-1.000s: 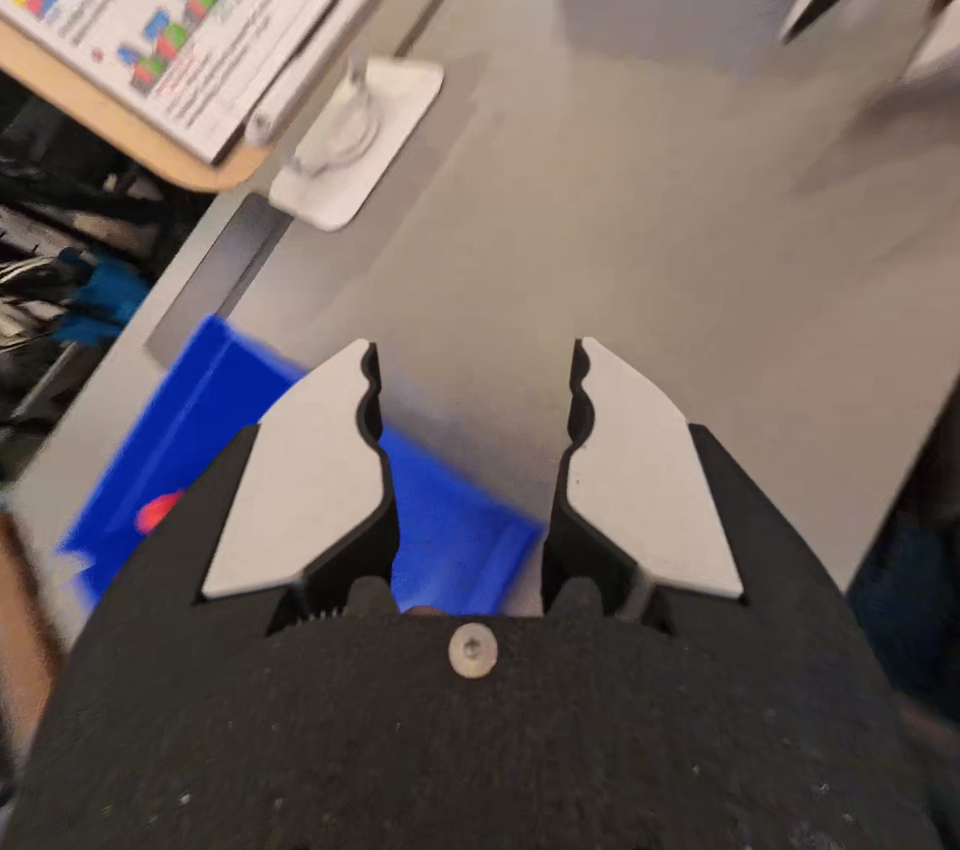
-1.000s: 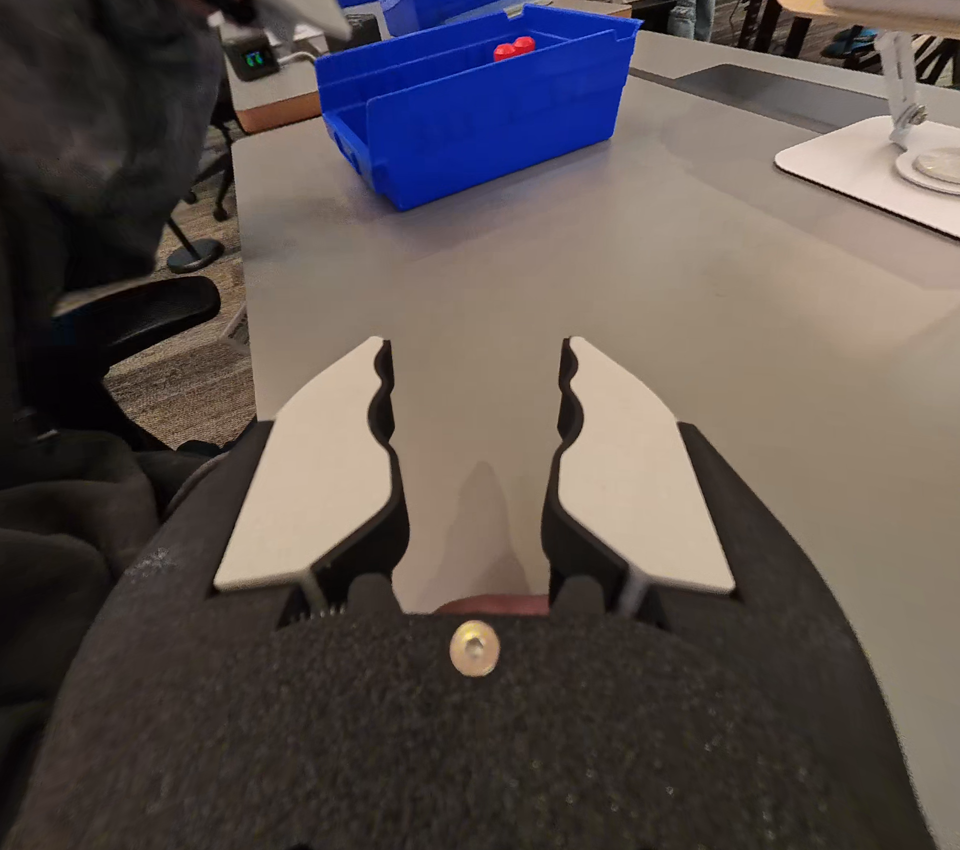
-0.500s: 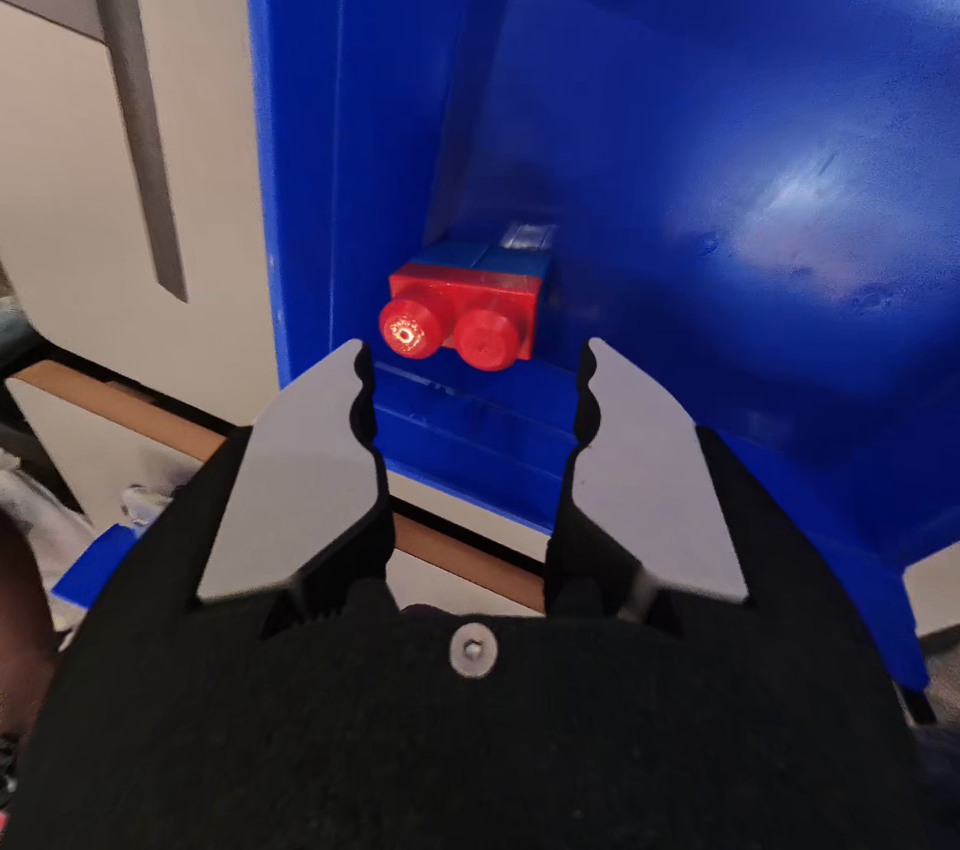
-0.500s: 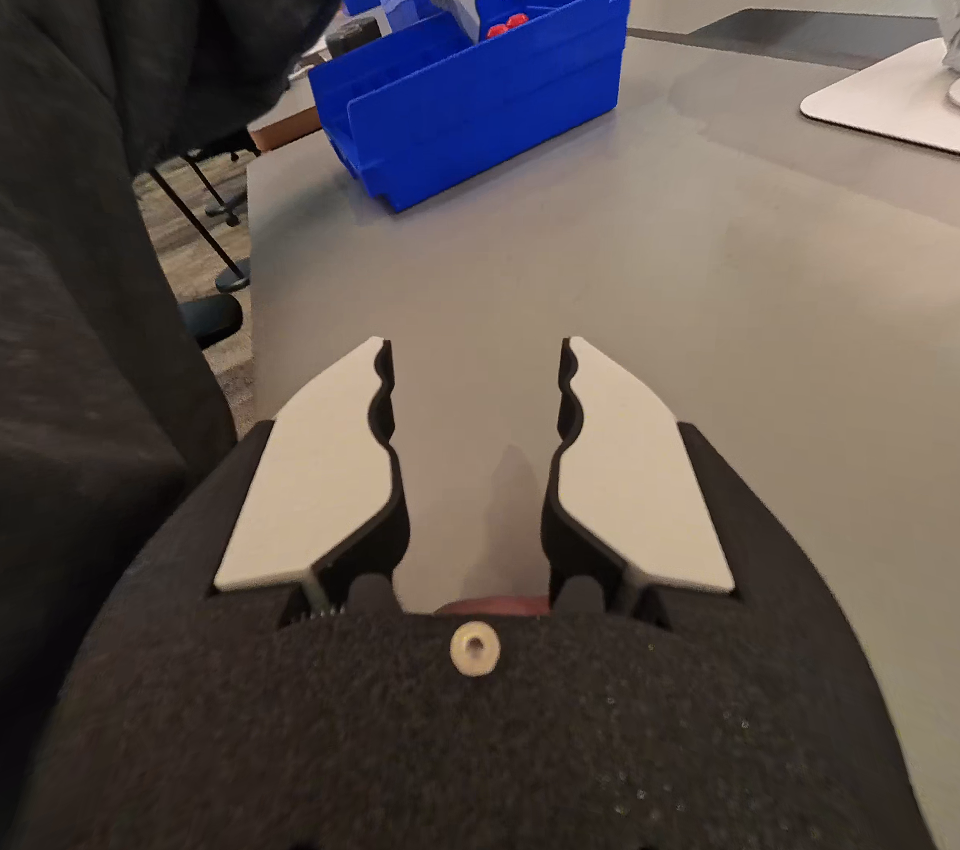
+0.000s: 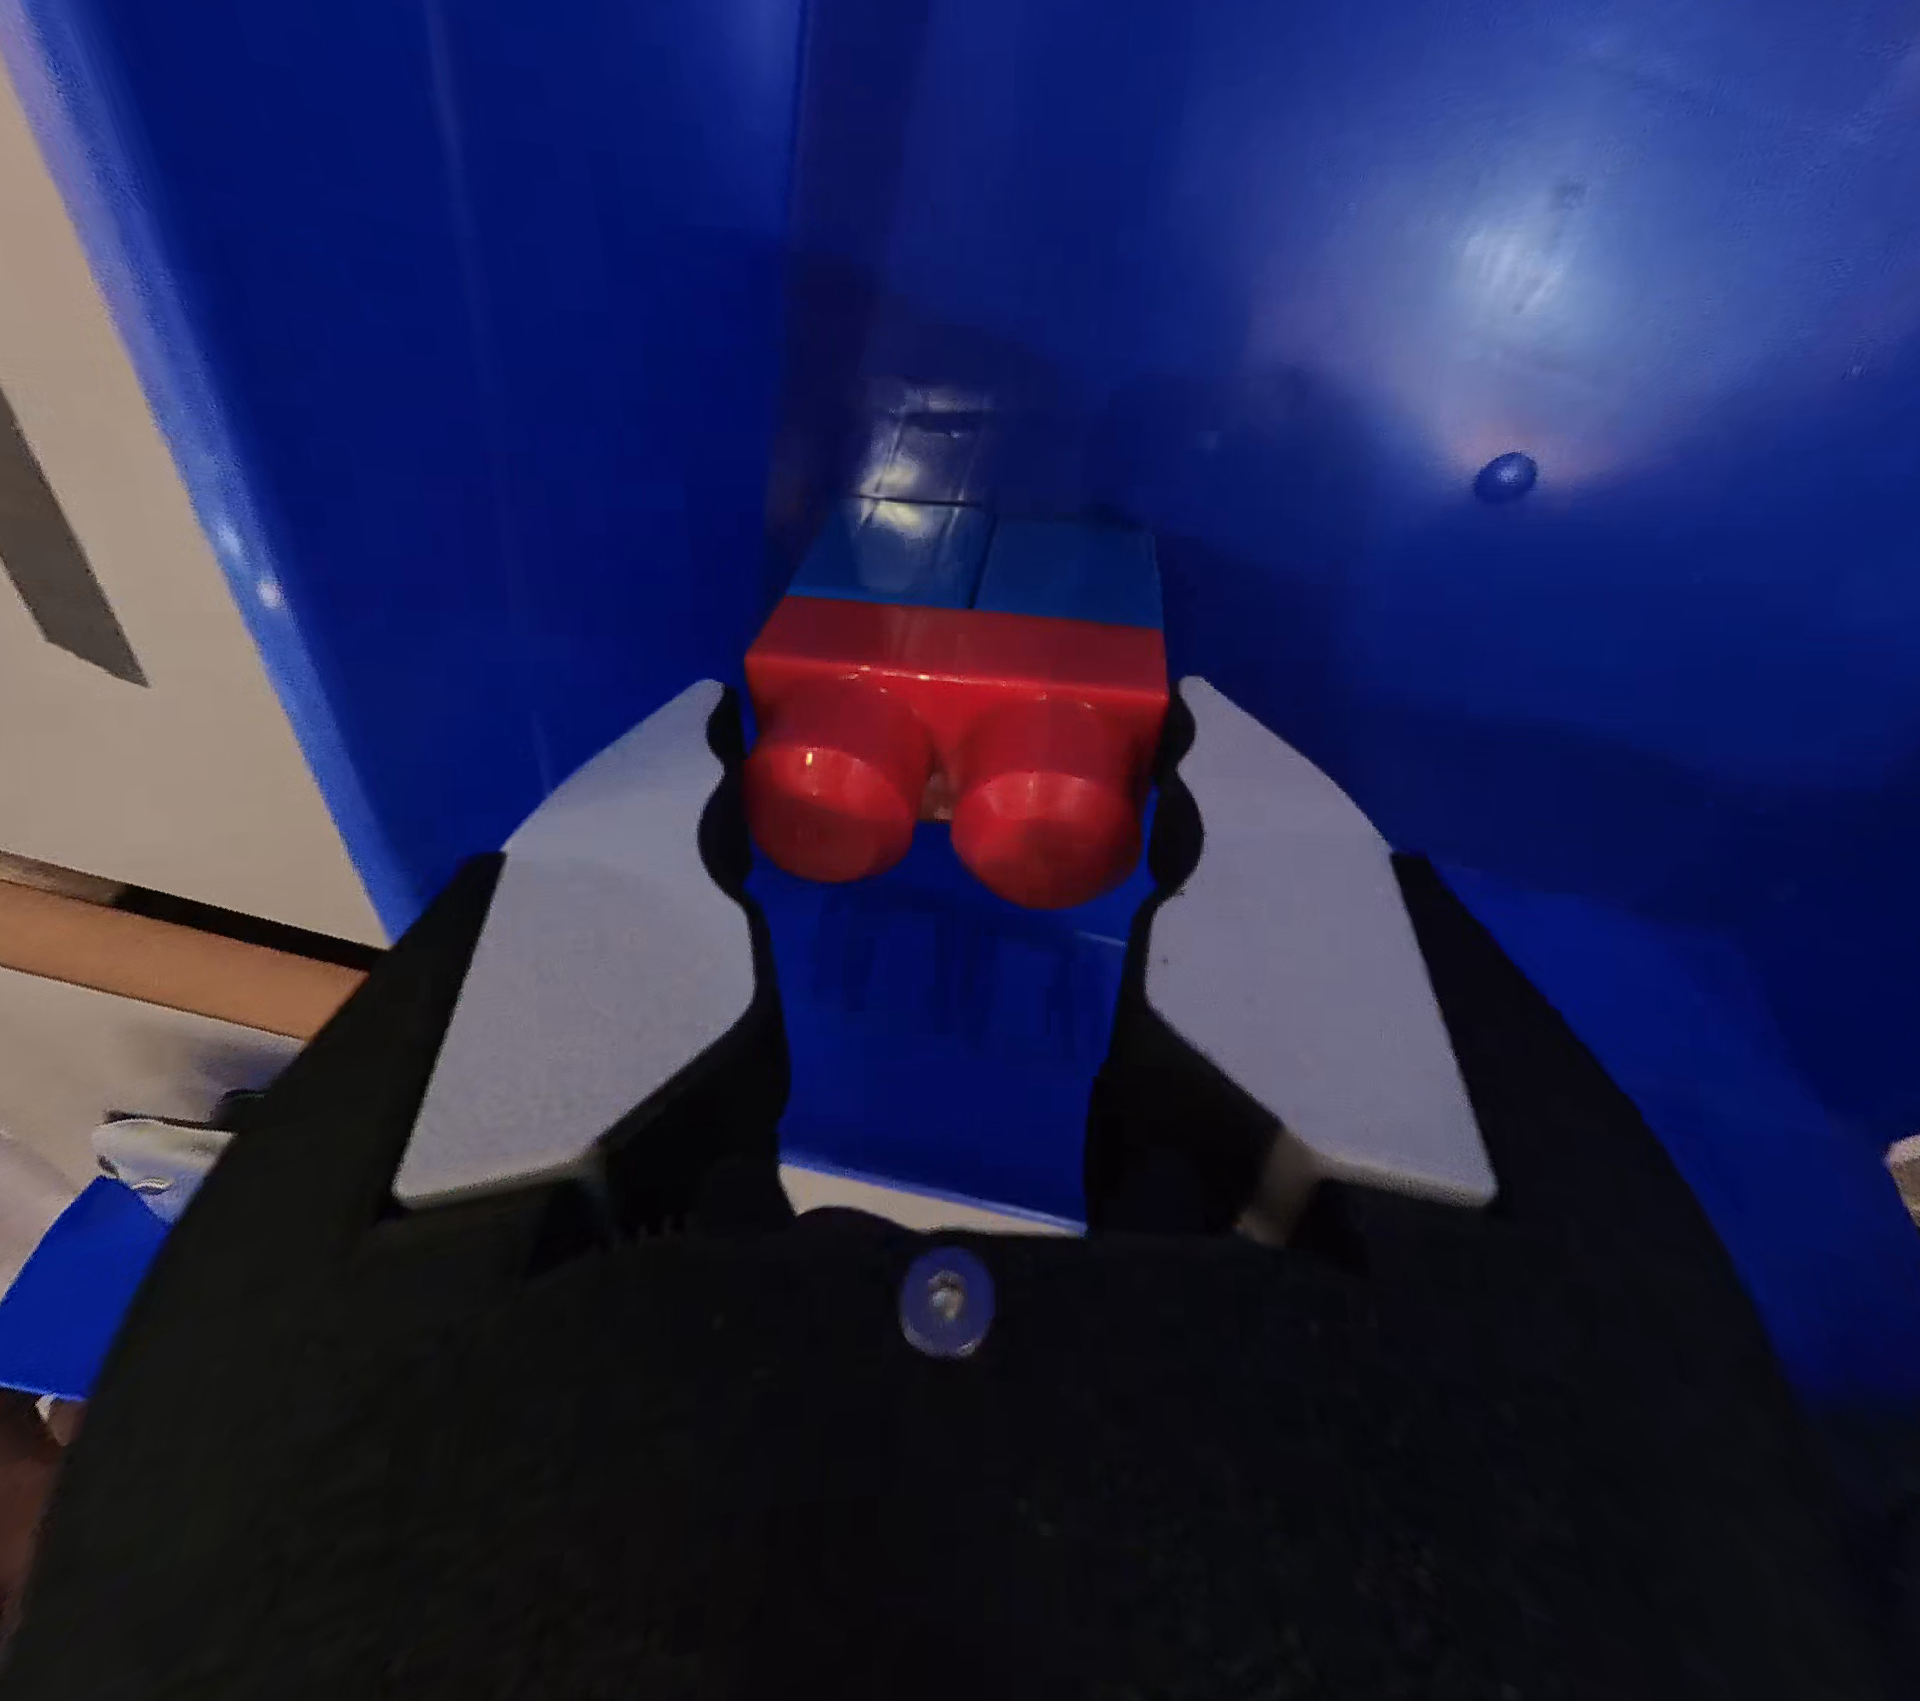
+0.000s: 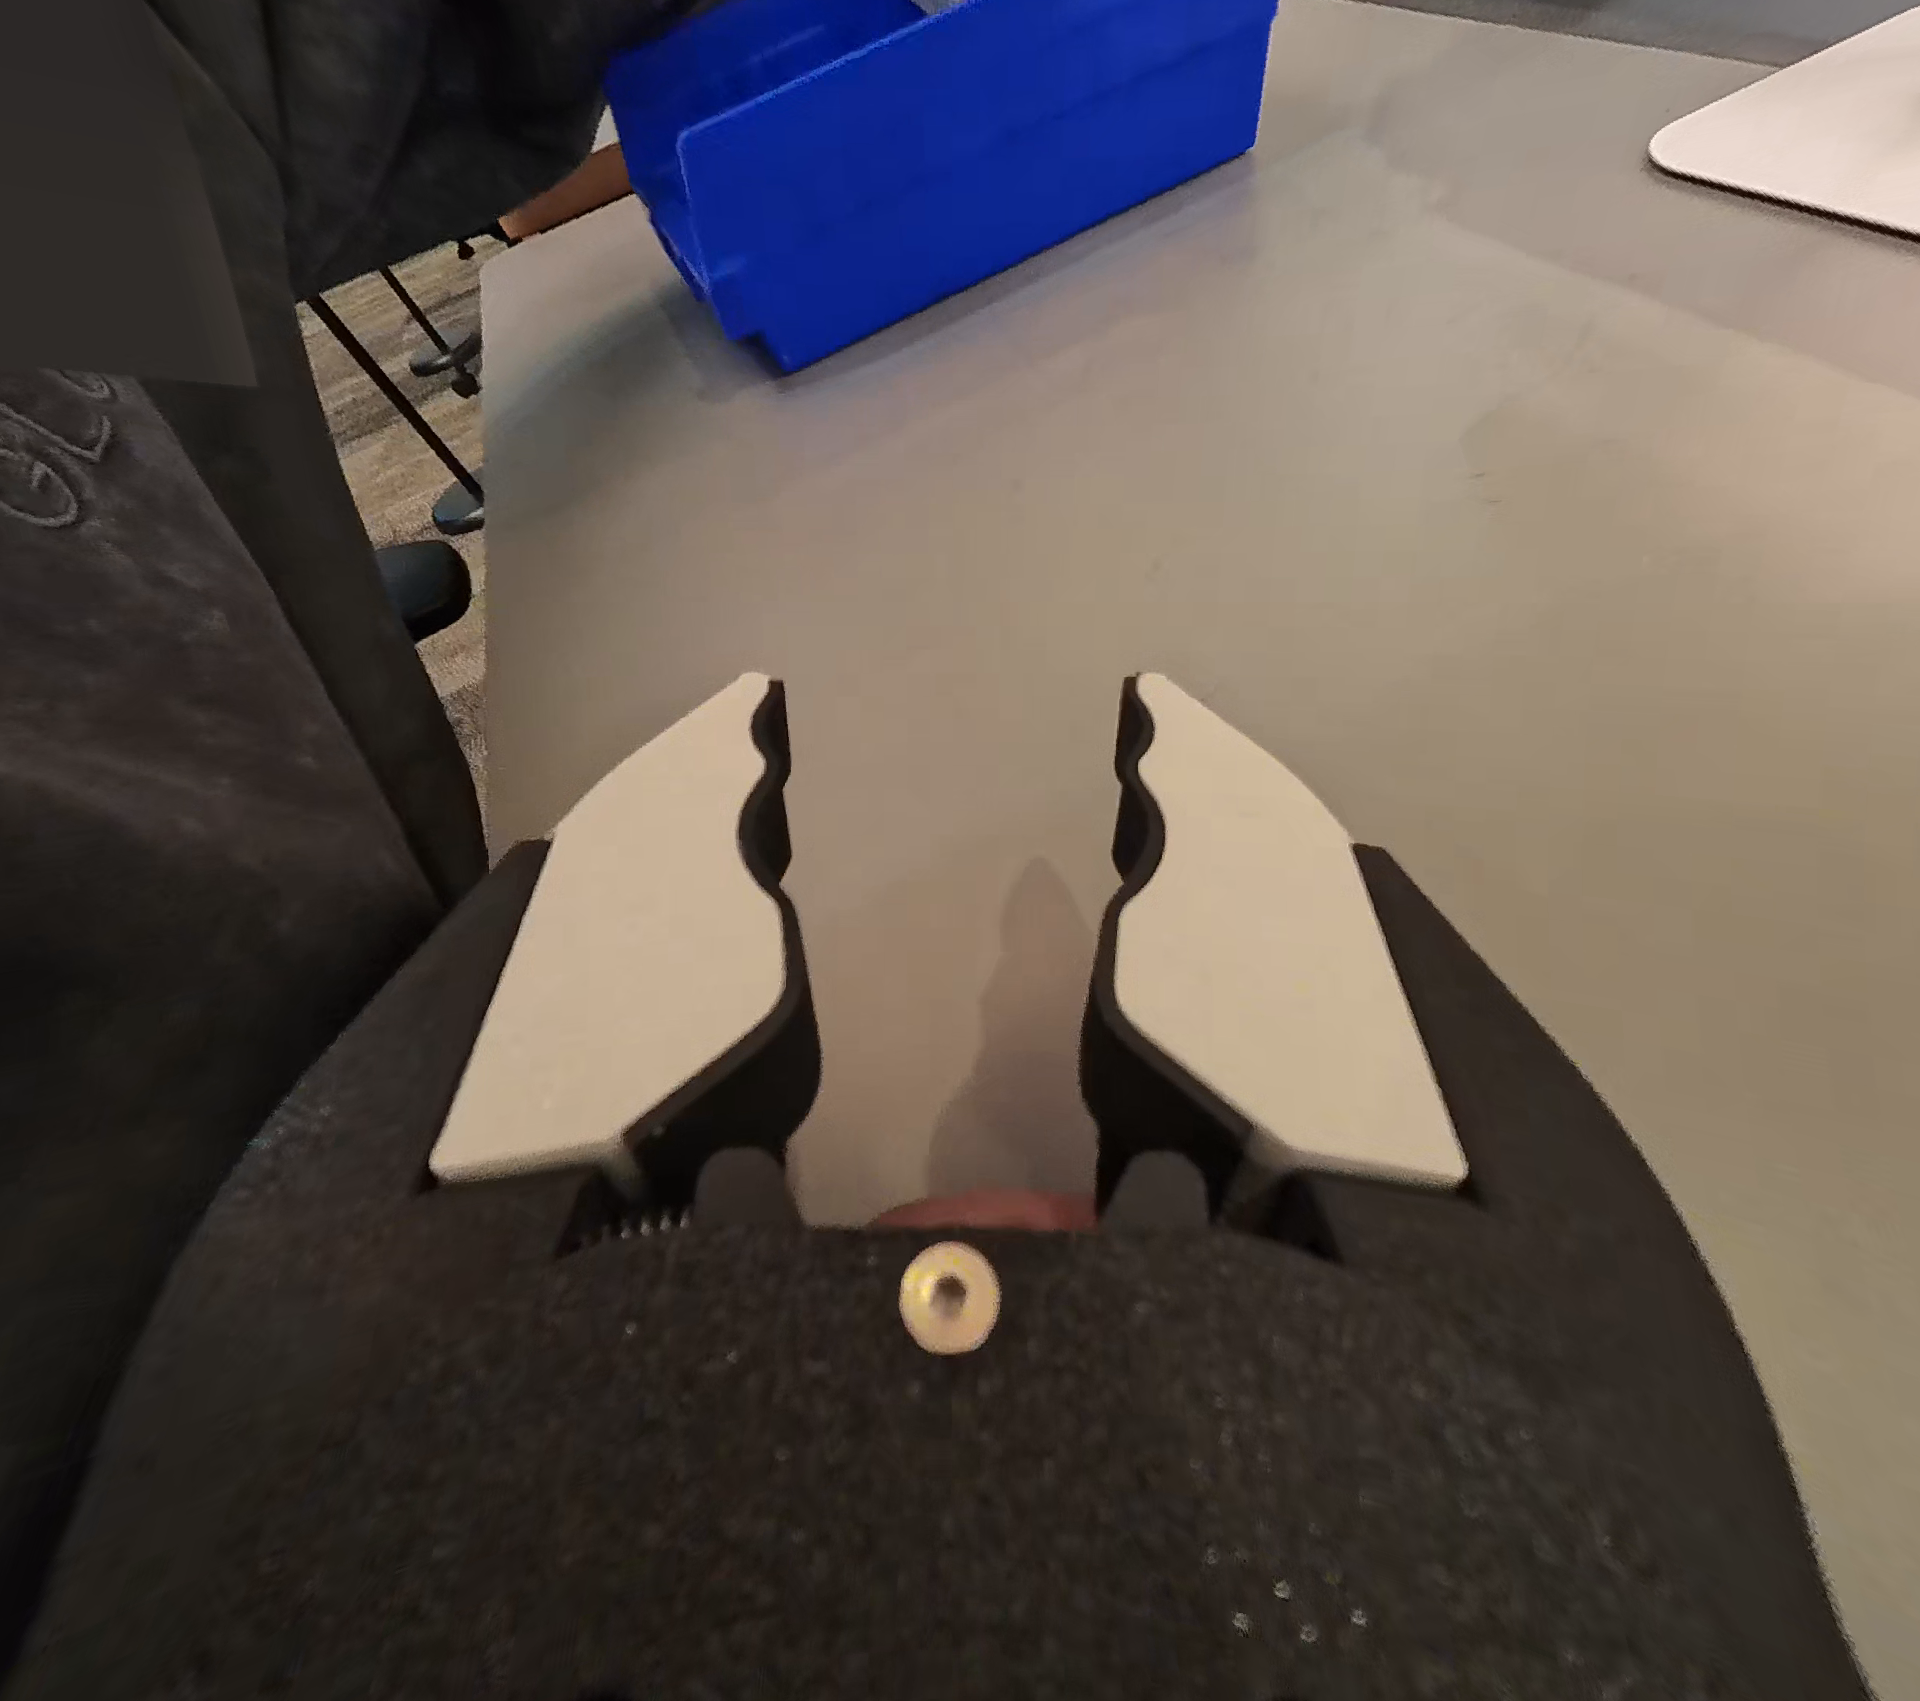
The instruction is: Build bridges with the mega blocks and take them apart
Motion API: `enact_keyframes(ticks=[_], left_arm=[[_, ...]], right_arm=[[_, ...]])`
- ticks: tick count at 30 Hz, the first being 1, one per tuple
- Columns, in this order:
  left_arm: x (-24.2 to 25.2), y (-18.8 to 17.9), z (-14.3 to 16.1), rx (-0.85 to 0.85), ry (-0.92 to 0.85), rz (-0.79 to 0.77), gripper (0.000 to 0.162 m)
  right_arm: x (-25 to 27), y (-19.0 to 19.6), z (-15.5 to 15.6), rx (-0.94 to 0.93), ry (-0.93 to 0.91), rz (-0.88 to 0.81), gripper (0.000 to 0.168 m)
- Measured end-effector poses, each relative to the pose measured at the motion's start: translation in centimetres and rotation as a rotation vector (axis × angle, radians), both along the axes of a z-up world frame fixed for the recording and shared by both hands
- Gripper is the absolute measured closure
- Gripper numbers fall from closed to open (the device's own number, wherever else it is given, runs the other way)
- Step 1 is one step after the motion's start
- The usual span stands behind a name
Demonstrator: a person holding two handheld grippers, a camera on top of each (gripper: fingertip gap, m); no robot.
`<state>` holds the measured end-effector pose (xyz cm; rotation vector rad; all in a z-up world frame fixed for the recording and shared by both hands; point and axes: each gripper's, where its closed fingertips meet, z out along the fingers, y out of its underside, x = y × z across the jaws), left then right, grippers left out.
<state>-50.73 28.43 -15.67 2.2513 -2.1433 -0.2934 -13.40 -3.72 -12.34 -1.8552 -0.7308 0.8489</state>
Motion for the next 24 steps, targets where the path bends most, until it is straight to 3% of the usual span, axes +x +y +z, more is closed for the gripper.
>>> enact_keyframes(ticks=[4, 13, 17, 19, 24], left_arm=[[0.4, -1.7, 1.9, -0.003, -0.002, -0.014, 0.087], [7.4, -8.6, 11.4, 0.036, -0.137, -0.087, 0.087], [11.8, -12.4, 12.3, 0.038, -0.142, -0.166, 0.087], [14.5, -14.2, 12.1, 0.033, -0.134, -0.203, 0.087], [23.7, -19.9, 12.5, -0.013, -0.182, -0.331, 0.087]], right_arm=[[-0.1, -0.3, 0.2, 0.011, -0.006, 0.006, 0.108], [-0.6, -1.3, 1.2, 0.056, 0.007, 0.024, 0.110], [-1.0, -1.1, 1.0, 0.079, -0.006, 0.021, 0.109], [-1.3, -0.3, 0.9, 0.117, -0.045, 0.033, 0.099], [-3.5, 5.2, 5.8, 0.323, -0.031, 0.019, 0.080]])
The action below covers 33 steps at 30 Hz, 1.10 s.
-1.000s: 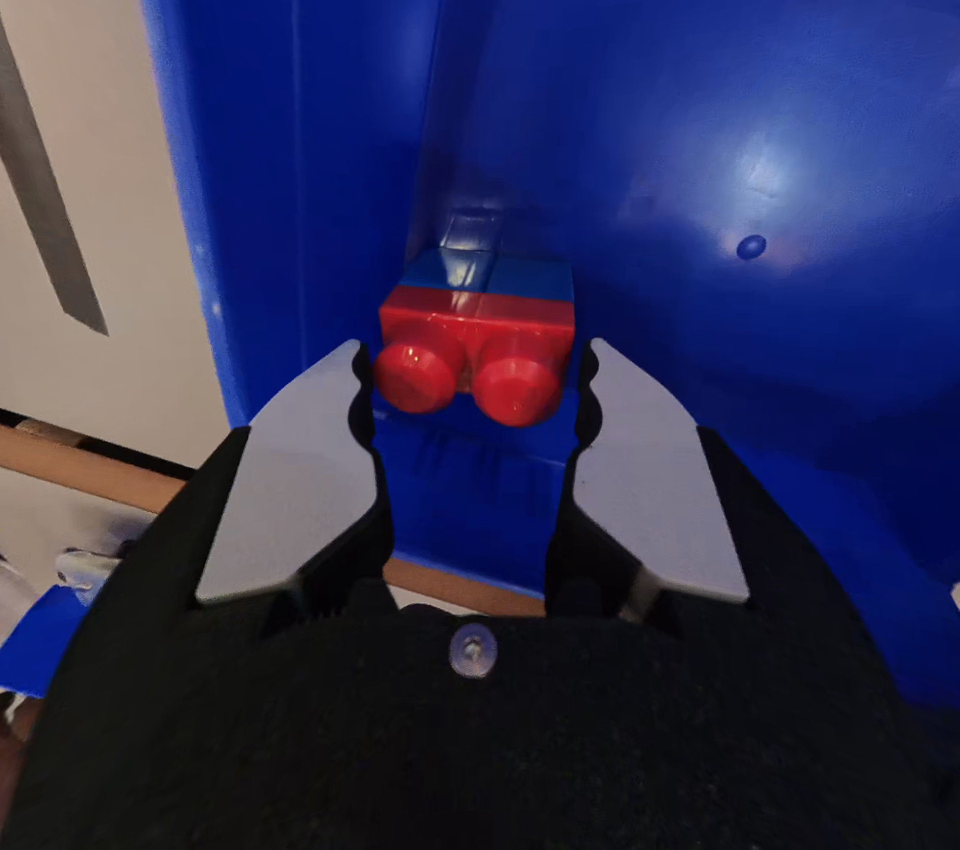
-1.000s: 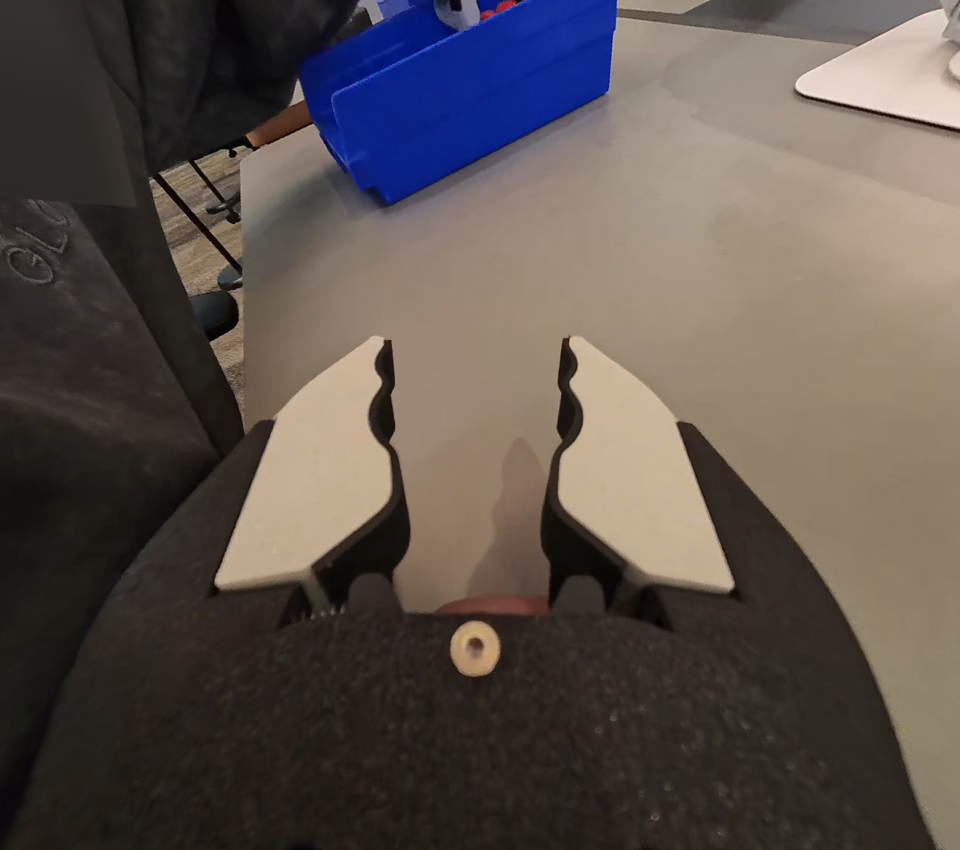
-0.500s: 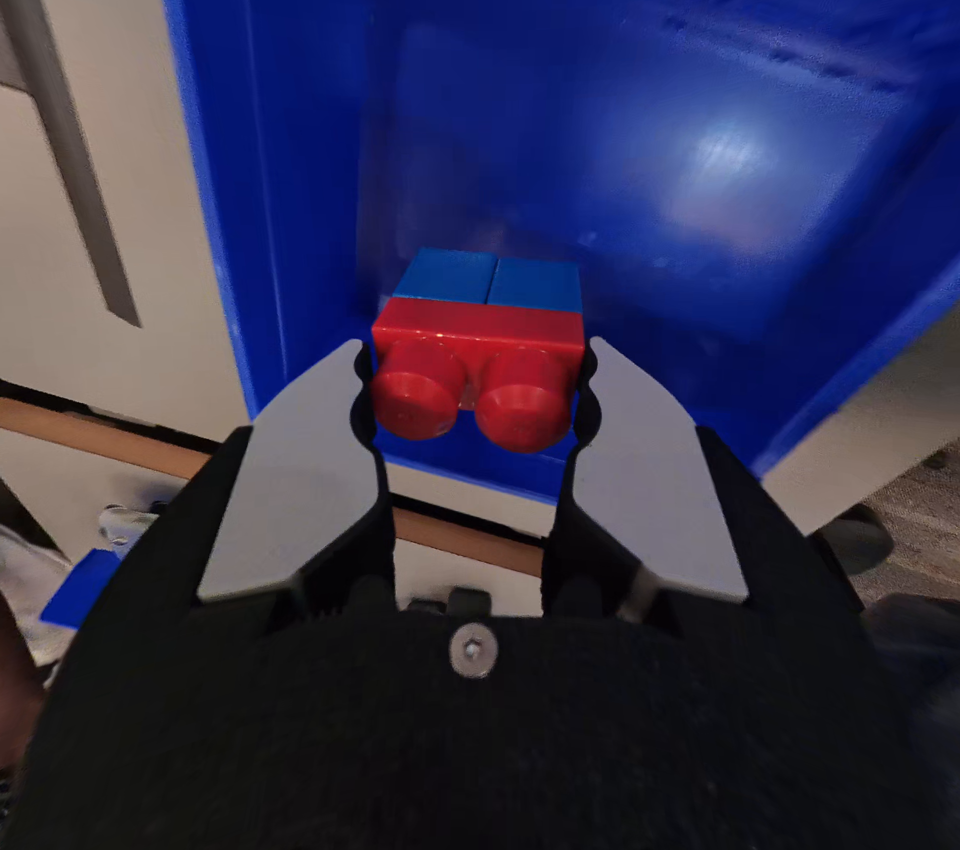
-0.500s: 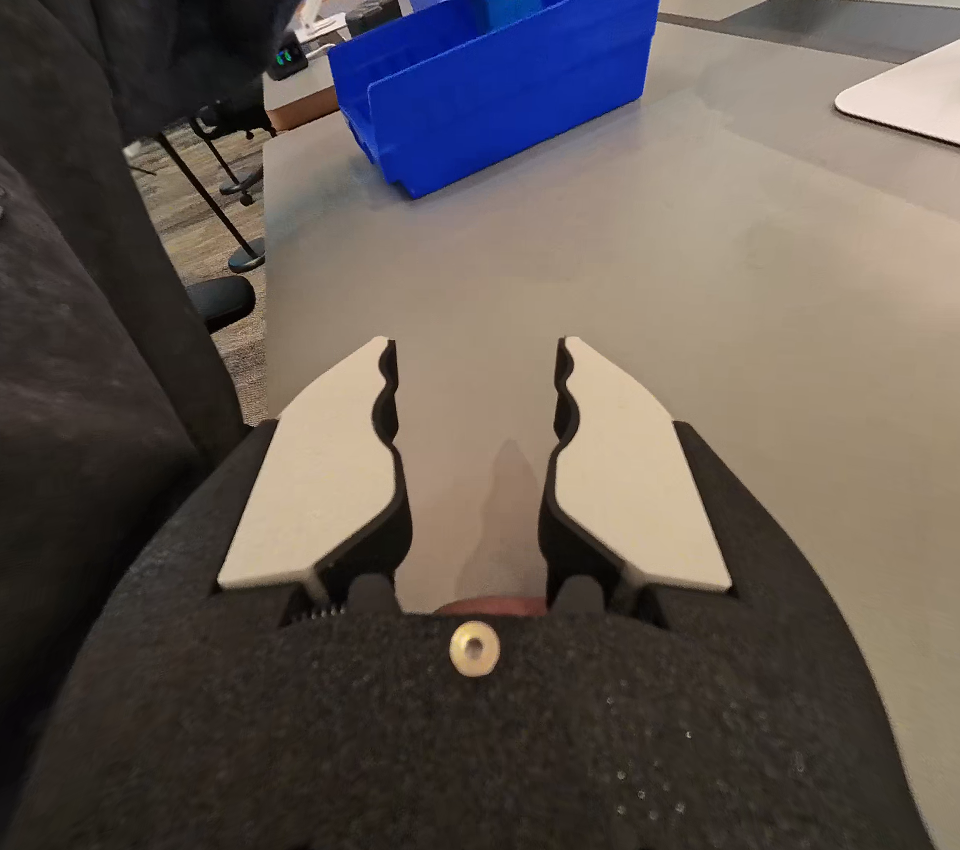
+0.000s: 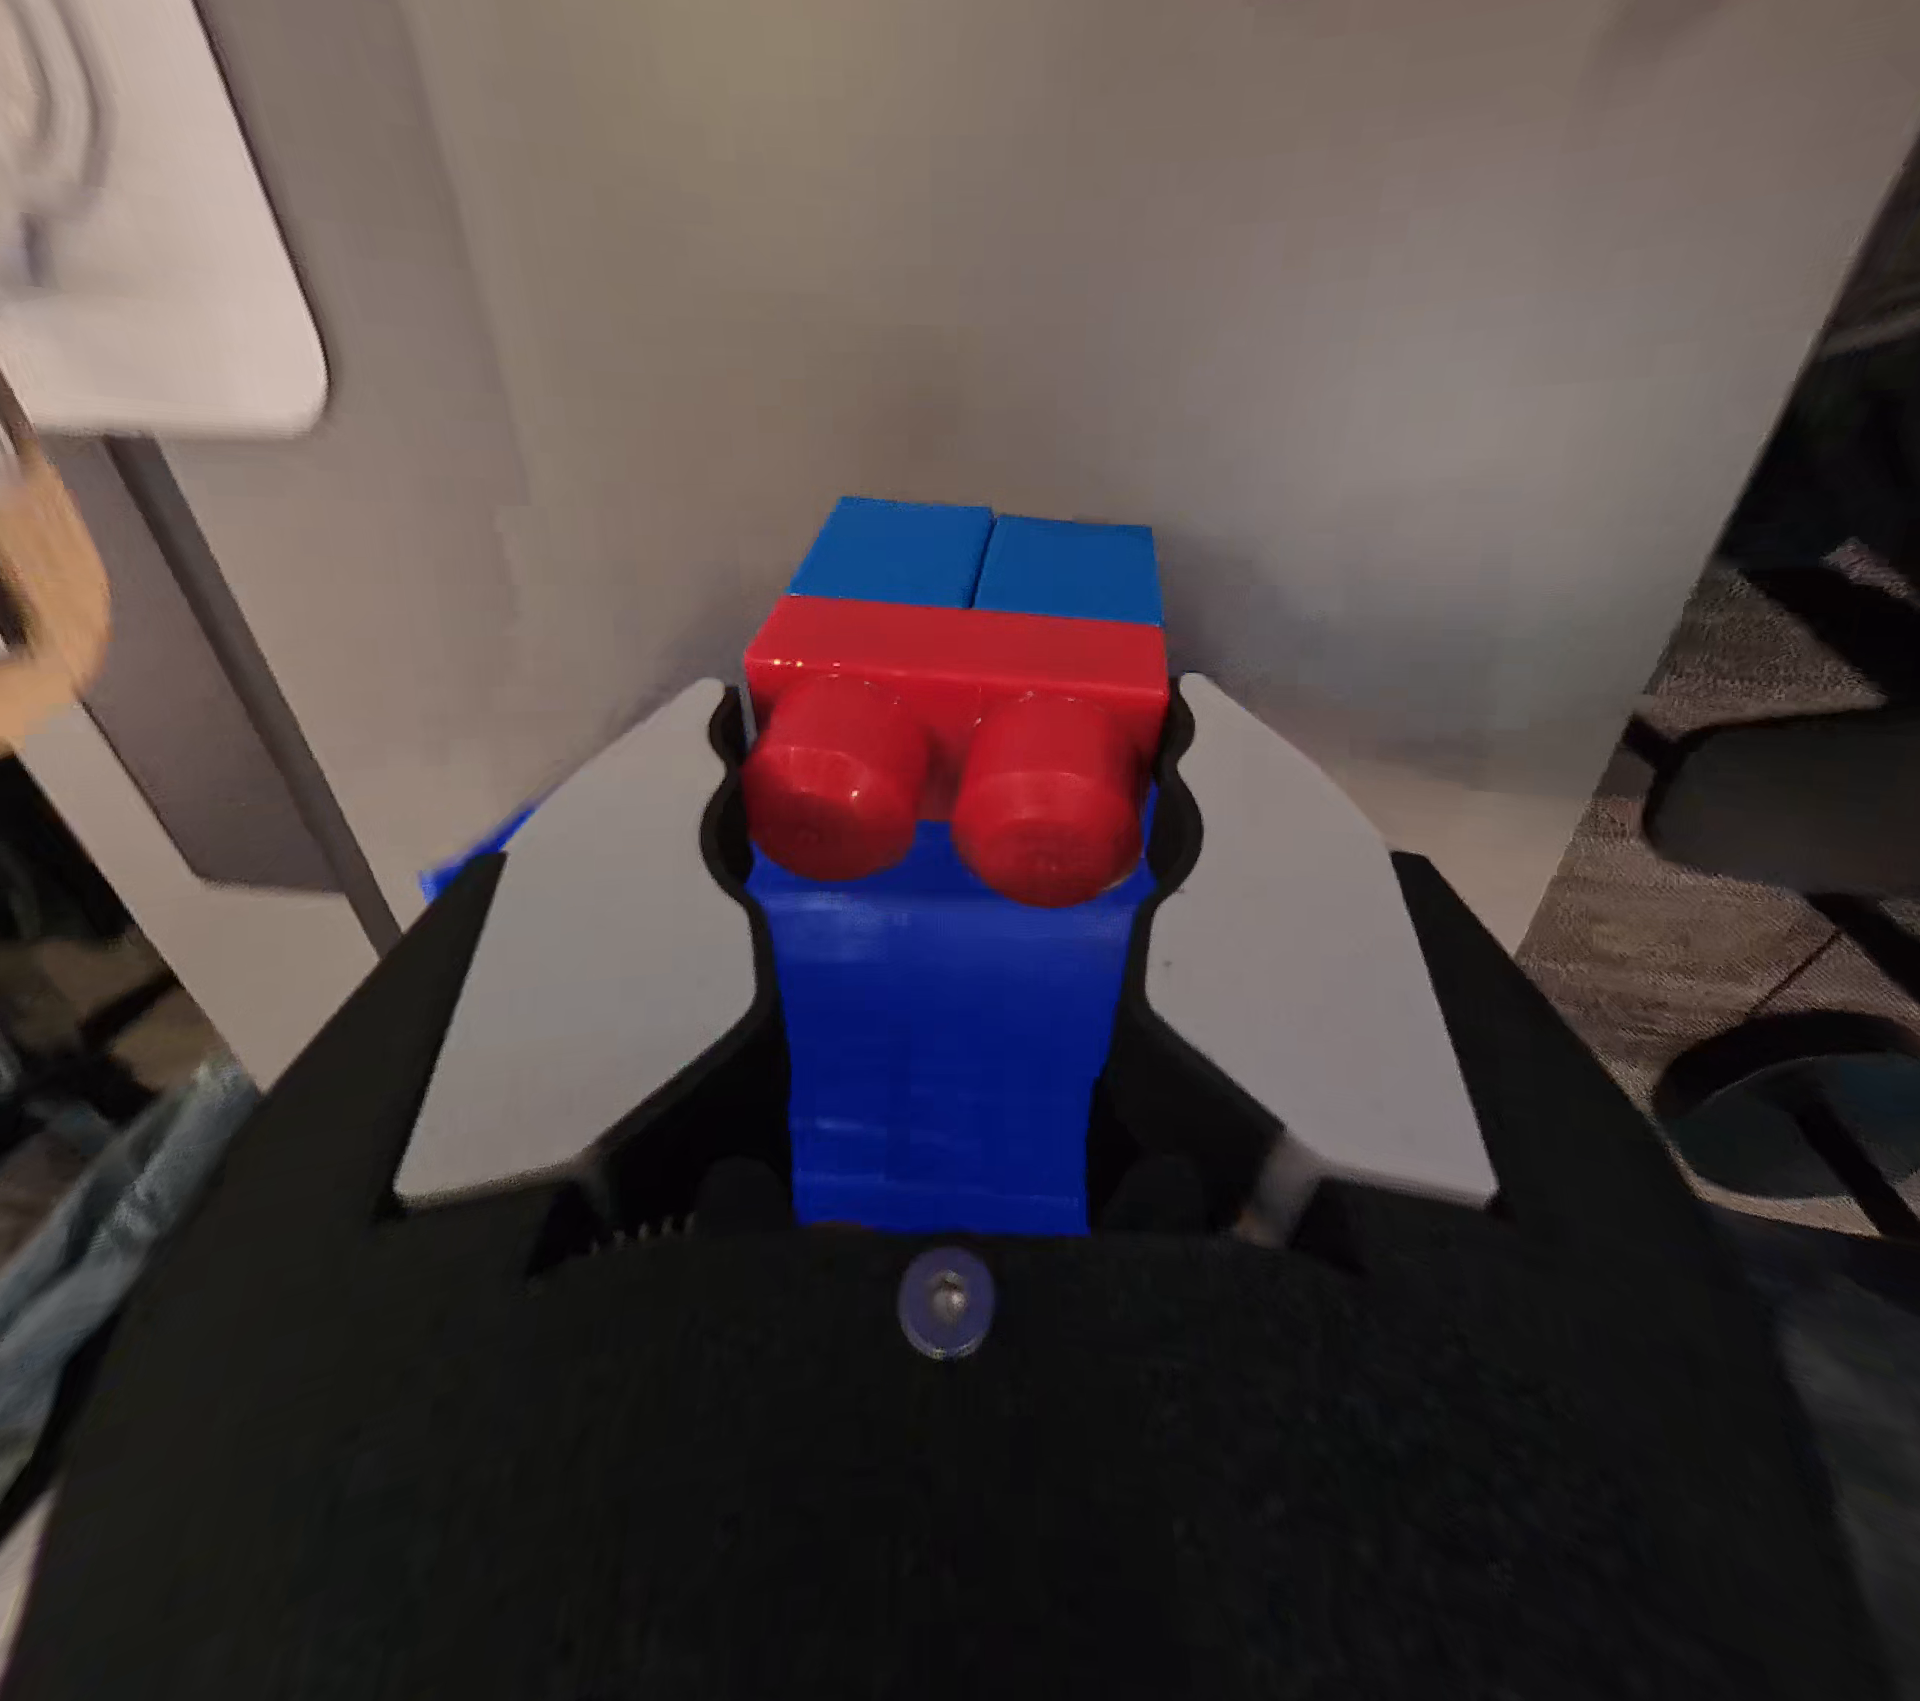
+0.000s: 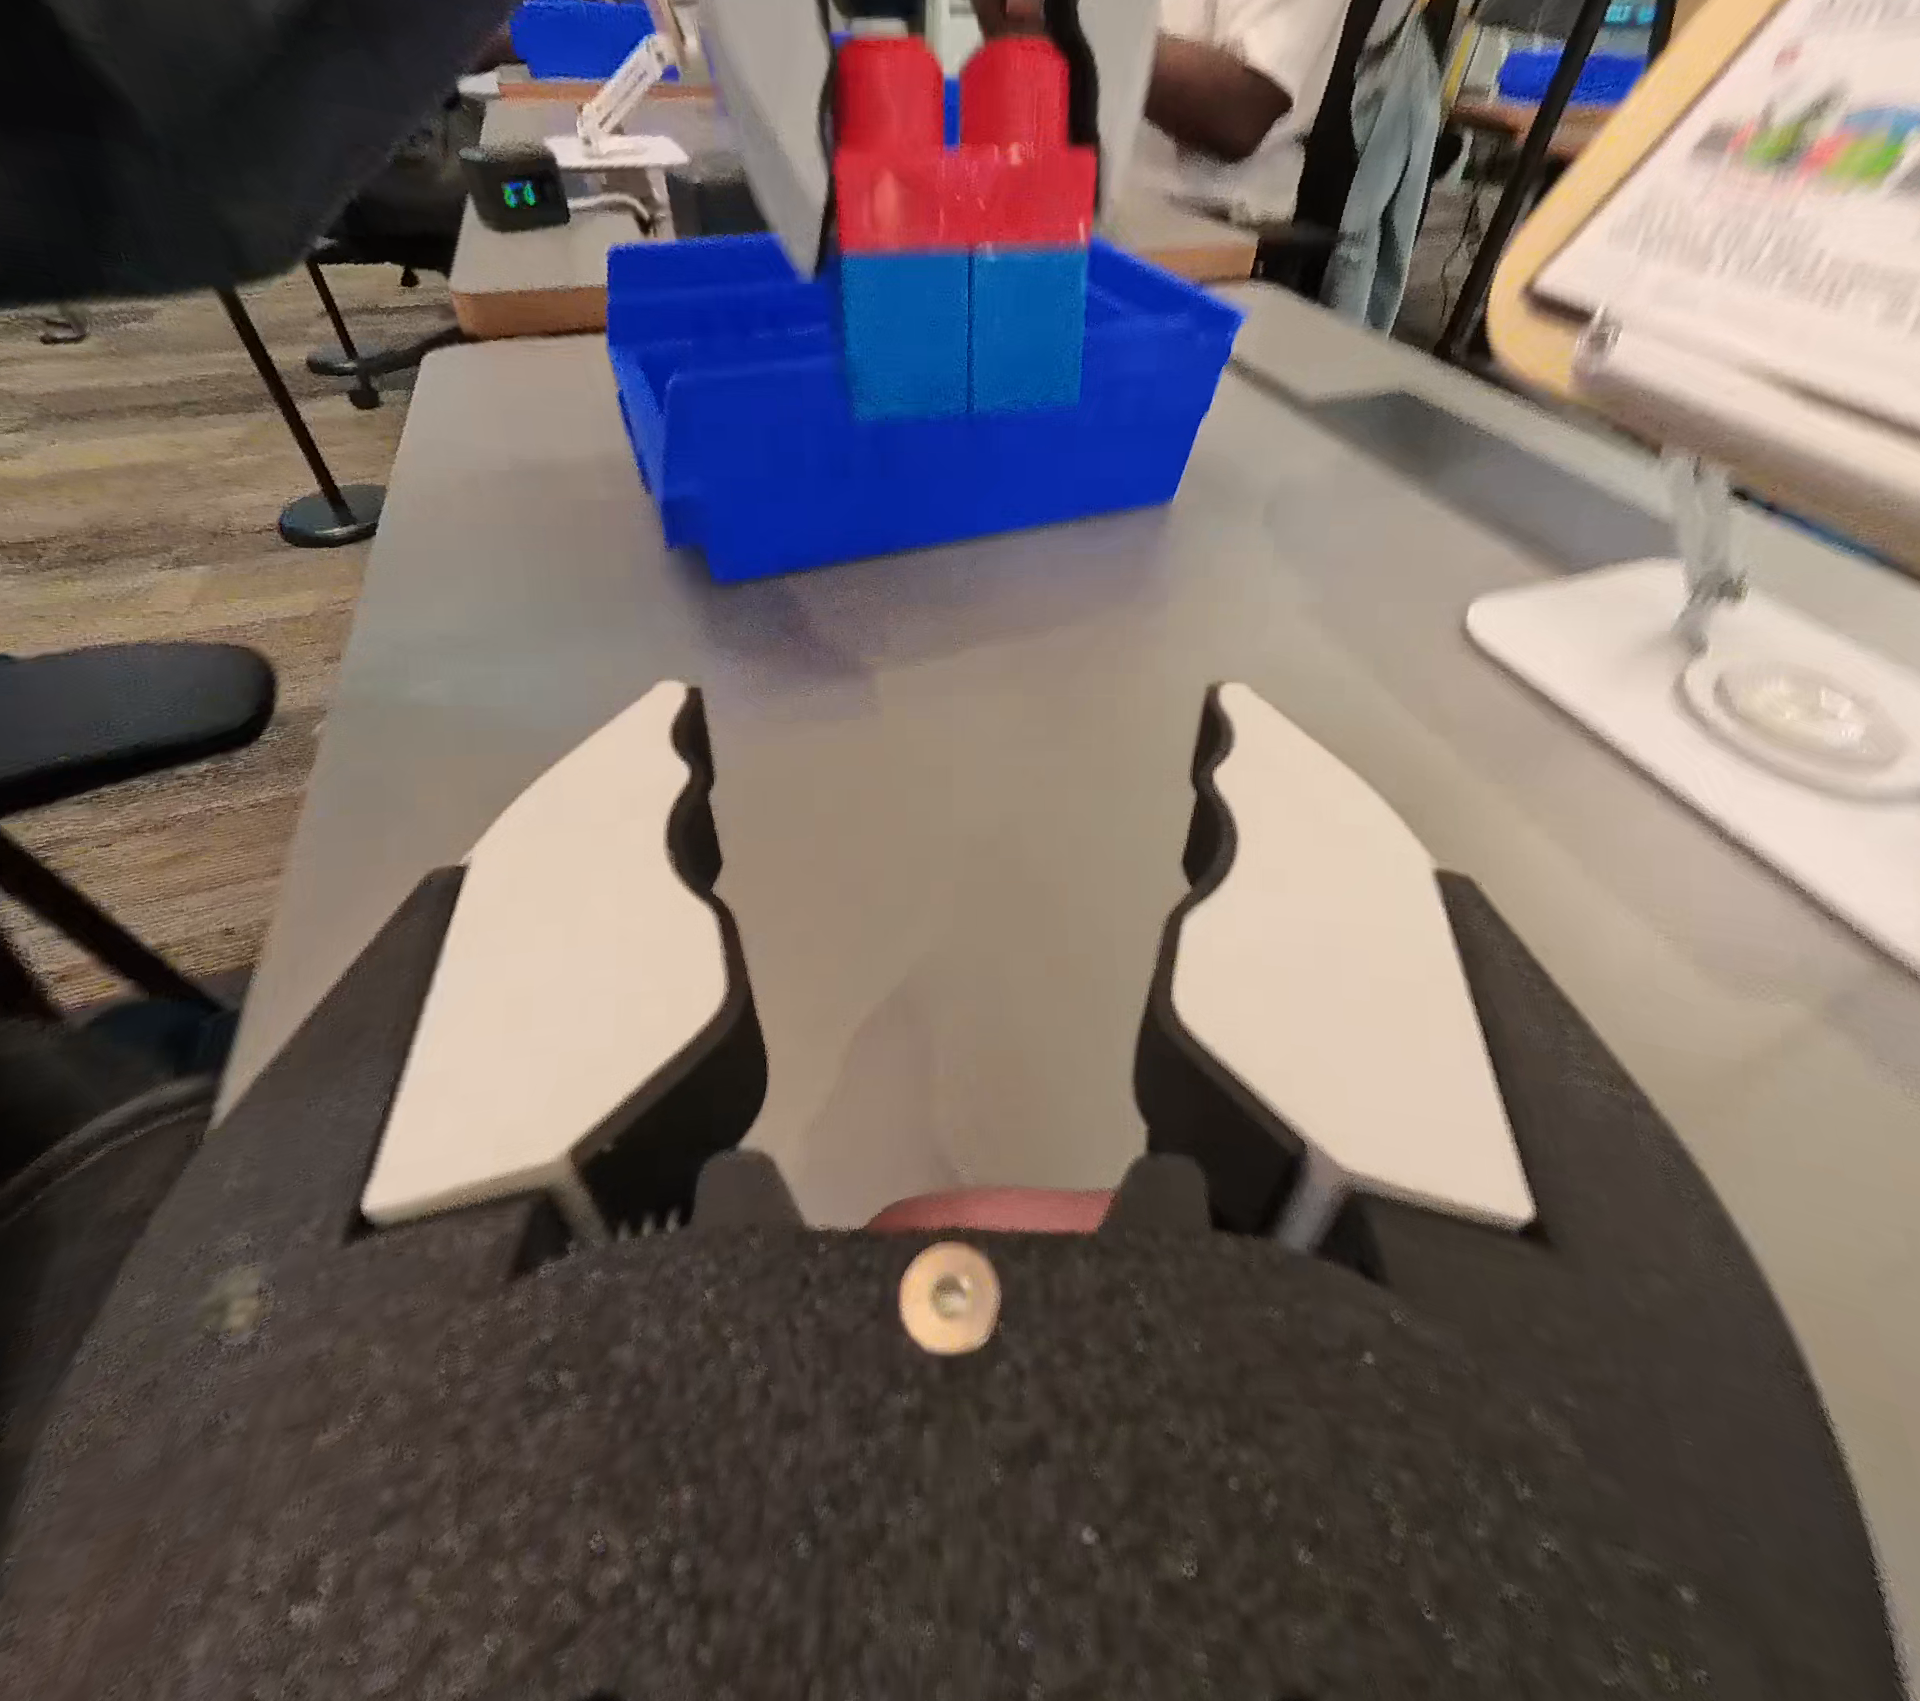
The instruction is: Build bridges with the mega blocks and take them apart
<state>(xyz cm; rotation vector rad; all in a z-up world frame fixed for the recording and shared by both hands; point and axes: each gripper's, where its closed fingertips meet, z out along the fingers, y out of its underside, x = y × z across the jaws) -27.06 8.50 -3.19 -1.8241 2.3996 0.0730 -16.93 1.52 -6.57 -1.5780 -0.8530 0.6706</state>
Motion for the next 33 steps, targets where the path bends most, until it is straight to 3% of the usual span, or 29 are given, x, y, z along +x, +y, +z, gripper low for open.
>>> enact_keyframes(ticks=[4, 8, 10, 23, 26, 28, 30, 33], left_arm=[[5.7, -2.8, 0.6, -0.013, -0.070, -0.065, 0.087], [8.4, -5.0, 0.3, -0.057, -0.107, -0.114, 0.087], [9.0, -5.3, -0.3, -0.069, -0.102, -0.128, 0.087], [9.3, -5.0, -1.0, -0.082, -0.082, -0.152, 0.088], [10.1, -3.5, 2.6, -0.064, -0.228, -0.116, 0.088], [10.1, -3.1, 7.4, -0.129, -0.376, -0.071, 0.088], [9.5, -2.6, 10.5, -0.126, -0.454, -0.051, 0.088], [8.1, -1.9, 10.7, -0.031, -0.471, -0.001, 0.088]], right_arm=[[-2.6, 2.7, 0.7, -0.003, -0.014, 0.032, 0.068], [-3.2, 3.2, 0.6, 0.015, -0.008, -0.005, 0.069], [-3.0, 2.8, 0.6, 0.041, -0.016, 0.002, 0.084], [-2.5, 2.8, -0.8, -0.032, -0.062, 0.015, 0.086], [-1.5, 3.4, -6.5, -0.161, -0.222, -0.007, 0.086], [-1.2, 2.9, -5.4, -0.204, -0.079, 0.015, 0.086], [-0.2, 3.2, -3.5, -0.132, -0.098, -0.026, 0.086], [0.5, 3.4, -3.1, -0.132, -0.074, -0.055, 0.086]])
